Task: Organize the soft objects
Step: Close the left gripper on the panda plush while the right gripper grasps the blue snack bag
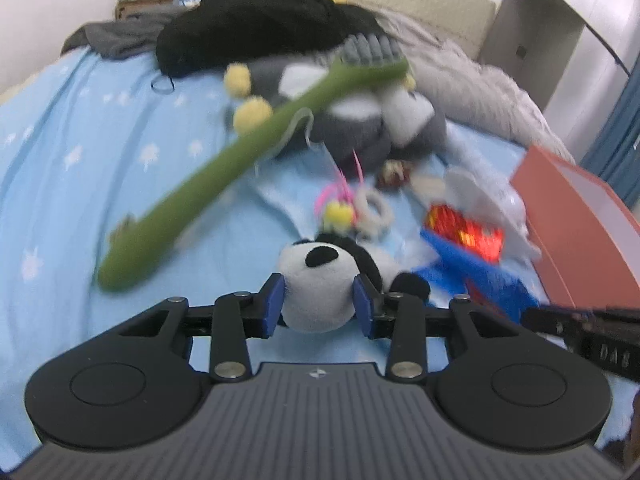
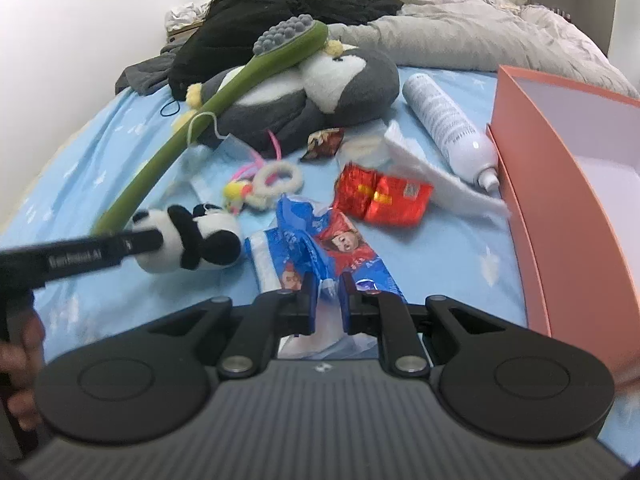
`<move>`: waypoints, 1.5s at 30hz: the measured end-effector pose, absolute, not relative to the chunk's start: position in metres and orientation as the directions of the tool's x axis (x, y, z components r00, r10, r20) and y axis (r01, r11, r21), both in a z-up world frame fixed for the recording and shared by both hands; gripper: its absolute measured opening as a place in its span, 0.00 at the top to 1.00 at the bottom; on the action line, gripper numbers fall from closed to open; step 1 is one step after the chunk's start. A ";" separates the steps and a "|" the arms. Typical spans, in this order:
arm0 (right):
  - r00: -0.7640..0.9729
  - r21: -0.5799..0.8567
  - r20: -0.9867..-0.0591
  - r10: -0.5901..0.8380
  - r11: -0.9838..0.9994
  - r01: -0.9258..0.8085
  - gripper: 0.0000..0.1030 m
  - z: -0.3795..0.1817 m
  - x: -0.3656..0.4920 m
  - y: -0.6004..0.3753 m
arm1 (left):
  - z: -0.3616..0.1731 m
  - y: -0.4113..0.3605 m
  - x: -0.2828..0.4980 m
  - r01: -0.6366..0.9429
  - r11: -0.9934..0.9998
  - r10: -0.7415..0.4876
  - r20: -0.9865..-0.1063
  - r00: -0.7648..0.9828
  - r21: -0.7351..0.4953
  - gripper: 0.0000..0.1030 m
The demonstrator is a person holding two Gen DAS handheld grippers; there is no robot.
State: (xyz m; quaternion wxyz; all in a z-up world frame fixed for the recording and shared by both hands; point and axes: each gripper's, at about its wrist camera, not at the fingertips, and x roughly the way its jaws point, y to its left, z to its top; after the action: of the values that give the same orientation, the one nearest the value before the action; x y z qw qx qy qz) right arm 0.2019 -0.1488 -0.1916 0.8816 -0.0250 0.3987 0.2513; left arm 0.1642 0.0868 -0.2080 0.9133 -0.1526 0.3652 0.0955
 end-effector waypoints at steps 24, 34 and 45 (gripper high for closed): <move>0.543 0.139 -0.714 0.442 0.849 -0.509 0.41 -0.194 0.218 -0.163 | -0.203 0.080 0.174 0.090 0.995 -0.083 -0.747 0.659 -0.031 0.38; 0.519 0.043 -0.739 0.429 0.799 -0.599 0.37 -0.201 0.238 -0.151 | -0.222 0.076 0.201 0.152 0.988 -0.084 -0.757 0.648 0.021 0.35; 0.430 0.044 -0.776 0.462 0.719 -0.694 0.60 -0.230 0.240 -0.121 | -0.238 0.086 0.220 0.143 0.989 -0.069 -0.789 0.610 0.024 0.33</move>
State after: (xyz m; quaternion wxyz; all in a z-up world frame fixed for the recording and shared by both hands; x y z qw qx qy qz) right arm 0.2400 -0.1209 -0.2305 0.8334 -0.1426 0.4059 0.3469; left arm 0.2198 0.0861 -0.2379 0.8962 0.0424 0.4377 -0.0590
